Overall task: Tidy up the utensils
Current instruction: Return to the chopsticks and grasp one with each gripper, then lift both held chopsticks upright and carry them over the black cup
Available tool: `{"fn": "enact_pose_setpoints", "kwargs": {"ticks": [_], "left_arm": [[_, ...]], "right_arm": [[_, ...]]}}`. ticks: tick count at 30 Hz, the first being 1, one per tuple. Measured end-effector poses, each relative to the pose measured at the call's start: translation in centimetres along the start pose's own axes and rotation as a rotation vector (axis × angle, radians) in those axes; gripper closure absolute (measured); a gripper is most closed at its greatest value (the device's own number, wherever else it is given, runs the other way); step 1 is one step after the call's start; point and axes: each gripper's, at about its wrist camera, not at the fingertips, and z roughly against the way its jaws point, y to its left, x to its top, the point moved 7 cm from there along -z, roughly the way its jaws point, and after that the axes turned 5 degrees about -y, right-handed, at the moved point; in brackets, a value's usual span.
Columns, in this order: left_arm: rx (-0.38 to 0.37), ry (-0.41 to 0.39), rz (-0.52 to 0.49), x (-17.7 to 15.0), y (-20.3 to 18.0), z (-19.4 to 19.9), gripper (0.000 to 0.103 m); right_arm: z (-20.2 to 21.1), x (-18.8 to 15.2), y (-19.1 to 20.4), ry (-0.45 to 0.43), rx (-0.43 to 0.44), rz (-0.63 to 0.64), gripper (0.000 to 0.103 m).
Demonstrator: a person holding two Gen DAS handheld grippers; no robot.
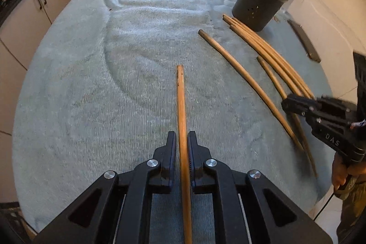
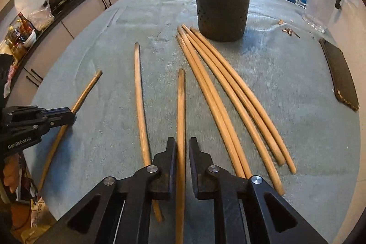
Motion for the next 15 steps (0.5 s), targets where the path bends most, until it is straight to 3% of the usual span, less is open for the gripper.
{"fn": "enact_pose_setpoints", "kwargs": {"ticks": [8,15], "left_arm": [[0.097,0.028,-0.116,2.9,-1.0,-1.8,0.094],[0.062,-0.019,-0.047,3.5,0.0,-1.6,0.093]], "right_arm": [[-2.5,3.4,1.4,0.045,-0.045,0.032,0.088],[-3.5,4.8,2.2,0.064,-0.084,0.097,0.088]]}}
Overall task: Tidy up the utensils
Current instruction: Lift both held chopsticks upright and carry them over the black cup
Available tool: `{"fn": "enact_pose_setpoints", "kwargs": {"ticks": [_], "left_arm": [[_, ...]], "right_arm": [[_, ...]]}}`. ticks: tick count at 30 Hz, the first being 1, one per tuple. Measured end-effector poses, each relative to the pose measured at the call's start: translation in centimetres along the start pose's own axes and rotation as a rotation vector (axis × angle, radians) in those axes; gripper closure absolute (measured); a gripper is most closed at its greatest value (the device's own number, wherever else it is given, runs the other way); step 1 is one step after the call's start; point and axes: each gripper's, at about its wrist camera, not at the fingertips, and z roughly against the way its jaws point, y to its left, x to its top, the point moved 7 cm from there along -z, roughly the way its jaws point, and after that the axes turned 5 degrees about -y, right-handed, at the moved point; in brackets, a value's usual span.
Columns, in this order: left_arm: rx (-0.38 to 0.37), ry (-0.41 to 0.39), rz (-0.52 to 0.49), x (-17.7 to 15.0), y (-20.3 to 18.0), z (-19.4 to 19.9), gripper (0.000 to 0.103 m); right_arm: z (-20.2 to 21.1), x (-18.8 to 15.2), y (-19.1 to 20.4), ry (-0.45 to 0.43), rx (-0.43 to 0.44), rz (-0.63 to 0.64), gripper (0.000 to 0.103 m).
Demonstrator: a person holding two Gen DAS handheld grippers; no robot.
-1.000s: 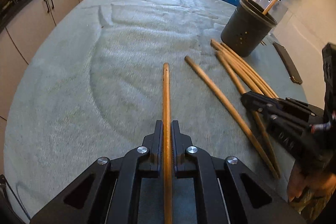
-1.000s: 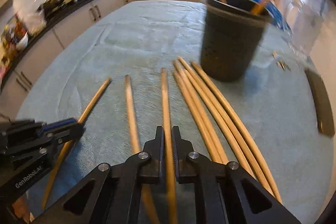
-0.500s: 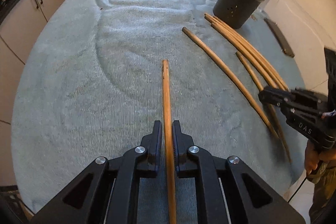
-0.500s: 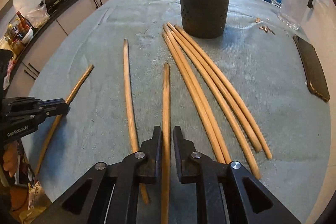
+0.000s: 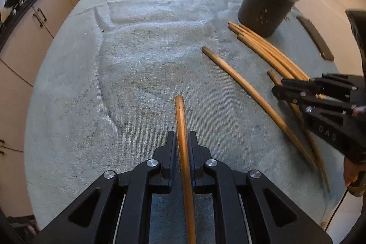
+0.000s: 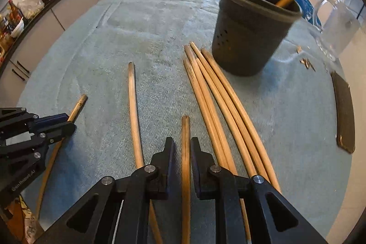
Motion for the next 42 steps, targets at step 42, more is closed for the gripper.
{"fn": "enact_pose_setpoints", "kwargs": {"ticks": [42], "left_arm": [[-0.133,-0.557,0.102,-0.1,-4.2,17.5,0.097]], "right_arm": [[17.3,-0.8,2.1,-0.545,0.137,-0.167,0.096]]}}
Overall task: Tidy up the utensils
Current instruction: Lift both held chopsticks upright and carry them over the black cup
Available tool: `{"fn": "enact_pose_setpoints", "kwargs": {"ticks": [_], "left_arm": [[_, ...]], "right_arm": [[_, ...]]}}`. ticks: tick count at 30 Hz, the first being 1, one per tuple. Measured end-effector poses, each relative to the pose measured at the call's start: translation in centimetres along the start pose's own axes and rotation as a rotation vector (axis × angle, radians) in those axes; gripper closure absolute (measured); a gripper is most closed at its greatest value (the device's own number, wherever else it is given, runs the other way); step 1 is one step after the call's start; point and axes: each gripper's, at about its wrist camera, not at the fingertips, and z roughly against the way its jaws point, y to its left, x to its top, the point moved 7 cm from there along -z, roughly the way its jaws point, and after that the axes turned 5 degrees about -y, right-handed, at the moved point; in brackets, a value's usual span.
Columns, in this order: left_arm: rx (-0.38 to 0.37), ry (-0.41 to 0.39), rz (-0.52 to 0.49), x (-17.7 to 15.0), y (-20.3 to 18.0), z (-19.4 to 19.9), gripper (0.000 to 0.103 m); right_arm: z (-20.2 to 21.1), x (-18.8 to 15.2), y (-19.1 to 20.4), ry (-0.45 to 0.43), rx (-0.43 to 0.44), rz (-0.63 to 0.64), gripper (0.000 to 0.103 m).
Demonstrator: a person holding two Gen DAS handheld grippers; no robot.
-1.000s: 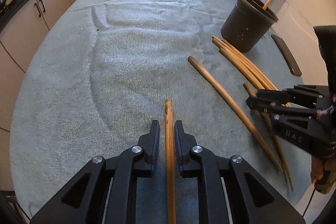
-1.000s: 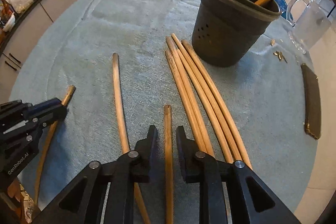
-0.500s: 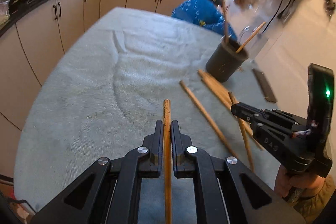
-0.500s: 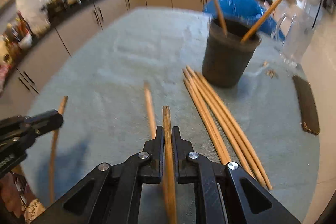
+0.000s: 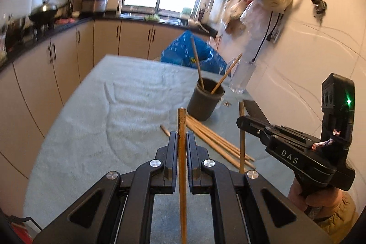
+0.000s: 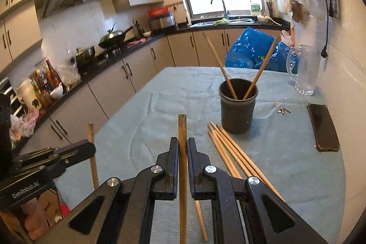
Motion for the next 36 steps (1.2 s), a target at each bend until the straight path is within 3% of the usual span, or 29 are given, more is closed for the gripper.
{"fn": "enact_pose_setpoints", "kwargs": {"ticks": [11,18,29,36], "left_arm": [[0.046,-0.076,-0.060,2.1,-0.4,1.2,0.097],[-0.007,-0.092,-0.034,4.5,-1.1,1.4,0.097],[-0.066,-0.168,-0.046,13.3,-4.0,-2.8,0.097],[-0.081,-0.251,-0.038,19.3,-6.4,-7.9,0.097]], "right_arm": [[0.6,0.9,-1.6,-0.008,-0.160,0.017,0.096],[2.2,2.6,-2.7,-0.050,-0.107,-0.047,0.096],[4.5,11.4,-6.2,-0.241,-0.068,-0.111,0.096],[1.7,17.9,-10.5,-0.401,-0.101,-0.195,0.096]]}}
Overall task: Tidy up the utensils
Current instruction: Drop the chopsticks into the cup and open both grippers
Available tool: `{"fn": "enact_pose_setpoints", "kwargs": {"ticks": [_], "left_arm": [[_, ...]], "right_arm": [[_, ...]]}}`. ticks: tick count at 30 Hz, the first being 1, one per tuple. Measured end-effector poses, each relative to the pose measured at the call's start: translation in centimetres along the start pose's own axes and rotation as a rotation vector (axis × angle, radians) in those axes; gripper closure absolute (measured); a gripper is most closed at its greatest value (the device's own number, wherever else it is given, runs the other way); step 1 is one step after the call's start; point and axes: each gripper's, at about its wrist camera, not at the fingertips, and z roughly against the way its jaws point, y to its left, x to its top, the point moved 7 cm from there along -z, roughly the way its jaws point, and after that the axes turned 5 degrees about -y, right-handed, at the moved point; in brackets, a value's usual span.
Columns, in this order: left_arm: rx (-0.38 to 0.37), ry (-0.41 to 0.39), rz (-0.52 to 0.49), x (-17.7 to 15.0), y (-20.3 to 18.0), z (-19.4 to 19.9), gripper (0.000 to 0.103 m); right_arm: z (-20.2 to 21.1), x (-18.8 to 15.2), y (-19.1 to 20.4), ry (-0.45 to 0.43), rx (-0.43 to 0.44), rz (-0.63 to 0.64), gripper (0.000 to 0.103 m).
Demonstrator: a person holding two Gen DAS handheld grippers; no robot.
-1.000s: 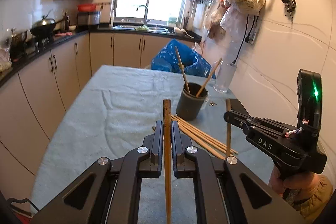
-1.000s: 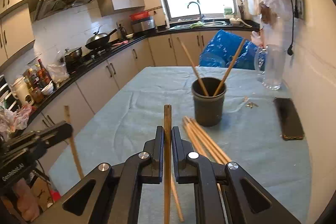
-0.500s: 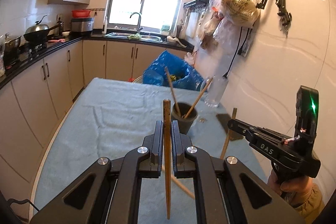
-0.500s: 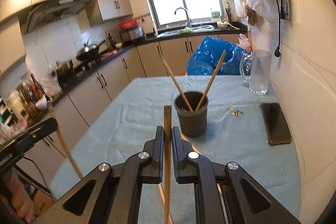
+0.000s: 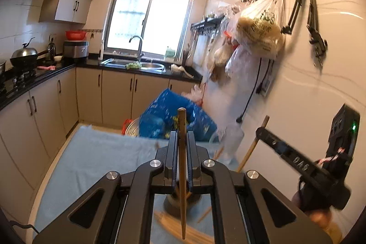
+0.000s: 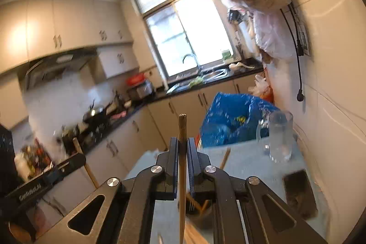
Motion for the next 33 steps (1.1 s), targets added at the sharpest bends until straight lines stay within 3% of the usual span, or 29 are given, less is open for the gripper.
{"fn": "enact_pose_setpoints", "kwargs": {"ticks": [6,12,18,21,24,27,33], "left_arm": [[0.047,-0.044,-0.033,1.1,-1.3,-6.0,0.097],[0.093,0.059,-0.019,-2.3,-0.5,-12.0,0.097],[0.128,0.157,0.013,-5.5,1.3,-14.1,0.096],[0.129,0.173,0.039,-5.9,1.9,-13.7,0.096],[0.124,0.168,0.041,-5.5,1.8,-12.2,0.094],[0.116,0.145,0.052,-4.8,2.2,-9.3,0.078],[0.146,0.102,0.031,-6.0,4.4,-1.8,0.054]], "right_arm": [[-4.7,0.4,-2.3,-0.037,-0.070,-0.019,0.096],[-7.3,-2.5,-4.4,0.035,-0.092,-0.042,0.096],[-7.8,-5.4,-5.2,0.103,-0.089,-0.035,0.095],[-7.6,-5.8,-5.5,0.113,-0.093,-0.047,0.092],[-7.3,-5.6,-5.6,0.122,-0.094,-0.052,0.079],[-6.0,-4.9,-5.4,0.106,-0.097,-0.041,0.077],[-1.9,-5.0,-5.5,0.103,-0.102,-0.007,0.062]]}}
